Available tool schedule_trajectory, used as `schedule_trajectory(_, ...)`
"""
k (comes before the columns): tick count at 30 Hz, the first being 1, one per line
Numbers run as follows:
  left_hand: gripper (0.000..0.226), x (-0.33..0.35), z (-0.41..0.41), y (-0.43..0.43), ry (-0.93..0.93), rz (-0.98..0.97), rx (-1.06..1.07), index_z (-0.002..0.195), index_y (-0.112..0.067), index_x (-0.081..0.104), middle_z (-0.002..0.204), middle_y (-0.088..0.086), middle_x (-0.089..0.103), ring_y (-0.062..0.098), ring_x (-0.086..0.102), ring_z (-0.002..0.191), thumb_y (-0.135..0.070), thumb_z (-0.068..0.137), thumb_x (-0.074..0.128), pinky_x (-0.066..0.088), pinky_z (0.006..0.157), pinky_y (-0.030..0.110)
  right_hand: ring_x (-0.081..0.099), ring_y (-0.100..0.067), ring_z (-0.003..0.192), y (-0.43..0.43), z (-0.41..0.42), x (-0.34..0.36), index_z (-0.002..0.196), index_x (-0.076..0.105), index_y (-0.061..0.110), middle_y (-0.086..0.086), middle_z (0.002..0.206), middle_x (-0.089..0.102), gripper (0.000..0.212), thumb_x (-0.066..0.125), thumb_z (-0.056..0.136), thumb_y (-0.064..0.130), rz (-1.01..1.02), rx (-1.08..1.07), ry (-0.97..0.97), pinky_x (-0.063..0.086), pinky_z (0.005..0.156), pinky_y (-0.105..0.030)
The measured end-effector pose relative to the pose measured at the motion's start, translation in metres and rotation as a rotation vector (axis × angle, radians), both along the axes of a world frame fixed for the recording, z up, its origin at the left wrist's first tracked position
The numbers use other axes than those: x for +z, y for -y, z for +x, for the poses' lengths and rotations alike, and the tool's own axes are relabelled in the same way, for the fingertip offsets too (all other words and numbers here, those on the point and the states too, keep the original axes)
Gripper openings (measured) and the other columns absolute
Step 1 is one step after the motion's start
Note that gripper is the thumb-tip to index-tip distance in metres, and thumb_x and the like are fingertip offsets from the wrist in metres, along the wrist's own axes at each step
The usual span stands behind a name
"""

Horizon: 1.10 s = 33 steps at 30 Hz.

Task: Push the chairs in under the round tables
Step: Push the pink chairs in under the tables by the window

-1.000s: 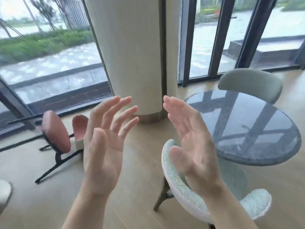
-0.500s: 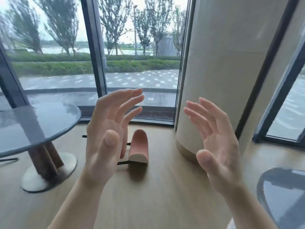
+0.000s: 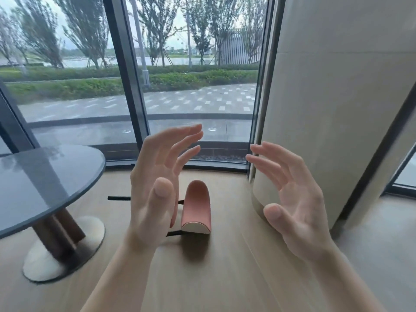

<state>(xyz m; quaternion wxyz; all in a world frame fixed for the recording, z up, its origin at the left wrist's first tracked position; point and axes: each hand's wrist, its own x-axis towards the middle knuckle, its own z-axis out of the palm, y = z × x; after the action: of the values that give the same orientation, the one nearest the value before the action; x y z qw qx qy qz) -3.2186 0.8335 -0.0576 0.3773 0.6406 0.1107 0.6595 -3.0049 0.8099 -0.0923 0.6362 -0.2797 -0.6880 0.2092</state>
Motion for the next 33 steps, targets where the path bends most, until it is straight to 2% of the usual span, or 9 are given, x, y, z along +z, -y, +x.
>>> schedule_trajectory(5,0.066,-0.008,0.061,-0.083,-0.027,0.014,0.041,0.132,-0.033,0.063,0.14,-0.008,0.069,0.031,0.06,0.138,-0.08,0.086,0.064,0.044,0.116,0.052,0.061,-0.033,0.141,-0.099,0.054,-0.009,0.154,0.044,0.01,-0.009,0.151,0.06,0.09,0.068,0.092,0.072,0.015,0.033,-0.04,0.046,0.119,-0.044)
schedule_trajectory(10,0.065,0.006,0.108,-0.172,-0.061,0.041,0.107,0.134,-0.038,0.062,0.144,-0.01,0.066,0.032,0.059,0.141,-0.083,0.086,0.061,0.044,0.118,0.053,0.06,-0.03,0.143,-0.199,0.104,0.005,0.152,0.048,0.017,0.0,0.154,0.06,0.079,0.065,0.096,0.07,0.04,0.083,-0.053,0.045,0.12,-0.045)
schedule_trajectory(15,0.068,0.007,0.135,-0.258,-0.063,0.044,0.182,0.137,-0.039,0.061,0.147,-0.011,0.065,0.031,0.058,0.142,-0.083,0.085,0.062,0.044,0.118,0.052,0.059,-0.033,0.143,-0.298,0.135,0.013,0.153,0.047,0.012,-0.005,0.155,0.059,0.083,0.065,0.096,0.07,0.028,0.138,-0.057,0.045,0.121,-0.049)
schedule_trajectory(20,0.069,-0.014,0.142,-0.355,-0.009,0.042,0.25,0.136,-0.038,0.062,0.146,-0.008,0.065,0.036,0.058,0.142,-0.083,0.084,0.063,0.045,0.116,0.052,0.061,-0.033,0.142,-0.403,0.142,0.008,0.154,0.043,0.011,-0.011,0.154,0.058,0.088,0.064,0.094,0.073,0.032,0.172,-0.011,0.047,0.12,-0.051)
schedule_trajectory(24,0.069,-0.033,0.137,-0.439,0.061,0.052,0.314,0.135,-0.04,0.064,0.144,-0.009,0.067,0.035,0.06,0.139,-0.084,0.083,0.062,0.046,0.116,0.055,0.061,-0.033,0.142,-0.49,0.137,0.002,0.152,0.045,0.015,-0.007,0.153,0.059,0.085,0.064,0.094,0.074,0.024,0.212,0.057,0.047,0.12,-0.055)
schedule_trajectory(29,0.079,-0.035,0.132,-0.538,0.078,0.037,0.401,0.137,-0.022,0.054,0.143,-0.008,0.066,0.033,0.062,0.137,-0.083,0.087,0.059,0.048,0.114,0.052,0.062,-0.03,0.141,-0.6,0.127,0.015,0.151,0.047,0.02,0.002,0.153,0.06,0.082,0.064,0.093,0.075,0.013,0.285,0.138,0.048,0.119,-0.054)
schedule_trajectory(33,0.069,-0.039,0.126,-0.595,0.096,0.04,0.447,0.139,-0.032,0.059,0.145,-0.007,0.066,0.031,0.062,0.137,-0.081,0.09,0.058,0.047,0.114,0.051,0.063,-0.03,0.139,-0.669,0.118,0.012,0.15,0.048,0.021,0.005,0.15,0.062,0.078,0.064,0.094,0.074,0.005,0.357,0.116,0.049,0.117,-0.051)
